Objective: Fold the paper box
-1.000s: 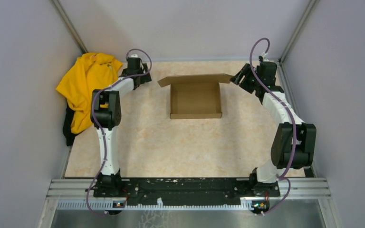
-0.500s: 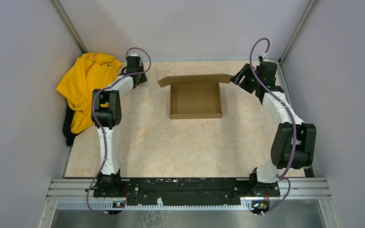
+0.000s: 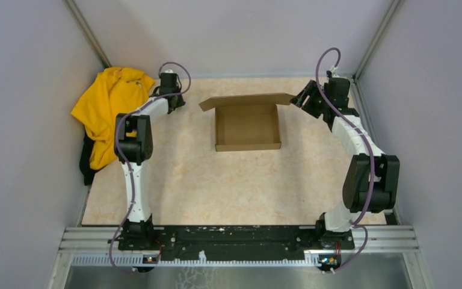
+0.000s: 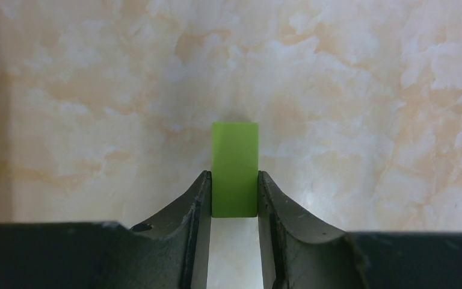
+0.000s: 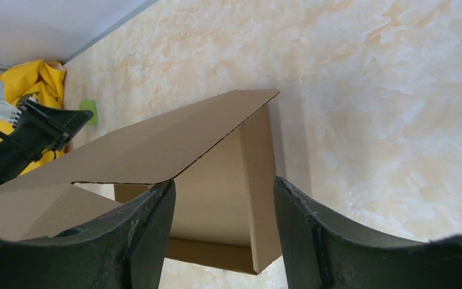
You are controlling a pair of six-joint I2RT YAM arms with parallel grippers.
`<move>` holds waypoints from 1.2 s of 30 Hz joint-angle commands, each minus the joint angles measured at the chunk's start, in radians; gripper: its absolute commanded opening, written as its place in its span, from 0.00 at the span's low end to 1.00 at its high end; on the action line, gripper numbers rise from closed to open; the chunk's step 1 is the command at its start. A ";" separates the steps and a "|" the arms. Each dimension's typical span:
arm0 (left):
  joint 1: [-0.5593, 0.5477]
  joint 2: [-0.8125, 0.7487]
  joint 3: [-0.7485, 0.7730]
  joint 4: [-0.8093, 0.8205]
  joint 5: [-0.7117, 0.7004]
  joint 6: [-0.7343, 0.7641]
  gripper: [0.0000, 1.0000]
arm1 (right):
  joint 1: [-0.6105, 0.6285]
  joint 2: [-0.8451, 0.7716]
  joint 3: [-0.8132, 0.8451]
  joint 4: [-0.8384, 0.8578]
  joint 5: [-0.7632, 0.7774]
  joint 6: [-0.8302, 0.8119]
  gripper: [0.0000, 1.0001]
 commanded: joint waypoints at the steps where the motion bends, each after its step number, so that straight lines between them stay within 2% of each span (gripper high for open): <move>1: -0.011 -0.126 -0.143 0.002 -0.022 -0.001 0.24 | 0.007 -0.010 0.048 0.032 -0.016 -0.001 0.61; 8: -0.030 -0.387 -0.470 0.065 0.036 -0.097 0.25 | 0.006 -0.024 0.032 0.039 -0.023 0.007 0.61; 15: -0.136 -0.691 -0.768 0.100 0.038 -0.145 0.25 | 0.007 -0.055 -0.008 0.053 -0.026 0.011 0.61; 20: -0.242 -0.918 -0.887 0.047 -0.019 -0.146 0.26 | 0.006 -0.077 -0.038 0.073 -0.034 0.029 0.61; 24: -0.344 -1.052 -0.926 -0.011 -0.073 -0.153 0.27 | 0.006 -0.088 -0.060 0.096 -0.044 0.045 0.61; 28: -0.438 -1.069 -0.920 -0.017 -0.110 -0.178 0.27 | 0.006 -0.095 -0.070 0.106 -0.046 0.052 0.61; 36: -0.632 -0.865 -0.771 0.004 -0.199 -0.207 0.29 | 0.006 -0.103 -0.060 0.096 -0.051 0.057 0.61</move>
